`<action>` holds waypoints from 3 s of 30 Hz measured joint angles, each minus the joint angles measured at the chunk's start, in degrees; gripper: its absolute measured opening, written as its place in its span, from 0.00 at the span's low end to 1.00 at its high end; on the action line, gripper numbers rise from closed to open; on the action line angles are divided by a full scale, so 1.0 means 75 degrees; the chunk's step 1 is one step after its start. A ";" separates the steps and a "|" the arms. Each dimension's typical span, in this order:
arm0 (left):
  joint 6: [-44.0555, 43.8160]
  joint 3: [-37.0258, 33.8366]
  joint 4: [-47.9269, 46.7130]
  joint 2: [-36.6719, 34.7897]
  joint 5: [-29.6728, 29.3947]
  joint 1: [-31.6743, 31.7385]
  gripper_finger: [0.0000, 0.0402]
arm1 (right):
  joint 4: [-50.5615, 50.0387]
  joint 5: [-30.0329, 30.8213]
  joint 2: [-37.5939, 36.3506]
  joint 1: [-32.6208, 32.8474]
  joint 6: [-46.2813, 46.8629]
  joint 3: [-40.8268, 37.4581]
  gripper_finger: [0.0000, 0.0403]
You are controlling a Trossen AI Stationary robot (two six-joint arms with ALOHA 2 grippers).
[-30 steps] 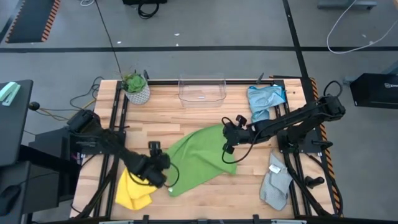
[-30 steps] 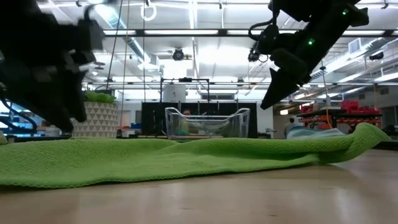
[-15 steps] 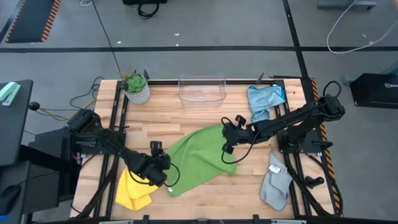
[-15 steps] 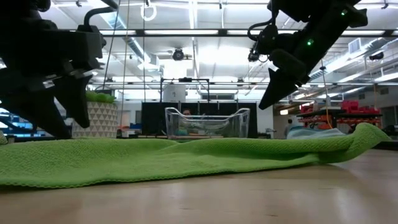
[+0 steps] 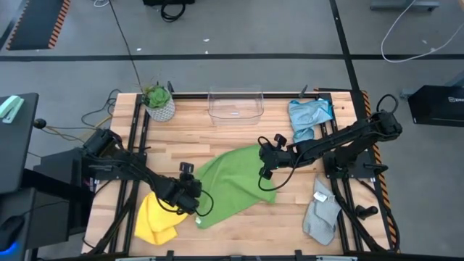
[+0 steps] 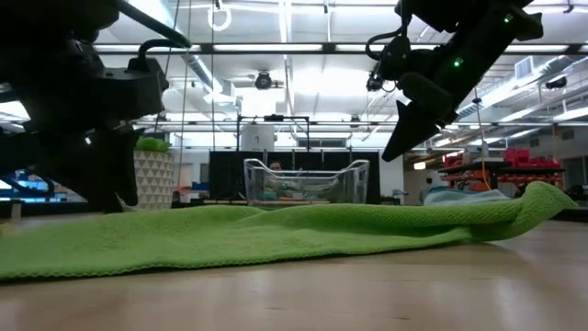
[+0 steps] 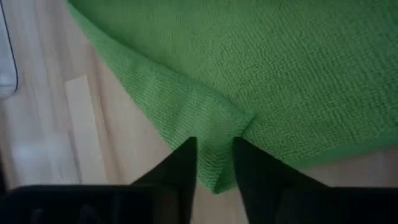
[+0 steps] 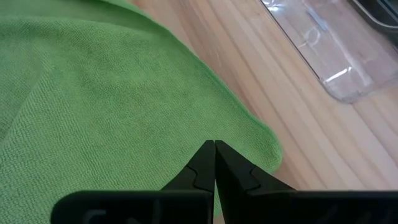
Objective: Fold microfiber towels
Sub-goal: Fold the green microfiber cloth
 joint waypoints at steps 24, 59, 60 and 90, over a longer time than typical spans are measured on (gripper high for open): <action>-0.1849 -0.0003 -0.0229 -0.0673 -0.0641 -0.0382 0.18 | 0.0214 -0.0154 -0.0006 0.0050 0.0116 -0.0298 0.04; -0.1162 -0.0009 -0.0238 -0.0475 -0.0915 0.0451 0.02 | 0.2623 -0.0723 -0.0009 -0.0584 -0.0073 -0.2255 0.03; -0.1202 -0.0009 -0.0241 -0.0475 -0.0942 0.0482 0.02 | 0.2654 -0.0721 -0.0009 -0.0709 -0.0025 -0.2306 0.03; -0.1709 -0.0009 -0.0482 -0.0475 -0.1818 0.0624 0.03 | 0.3146 -0.0226 0.0953 -0.2470 -0.0256 -0.1995 0.02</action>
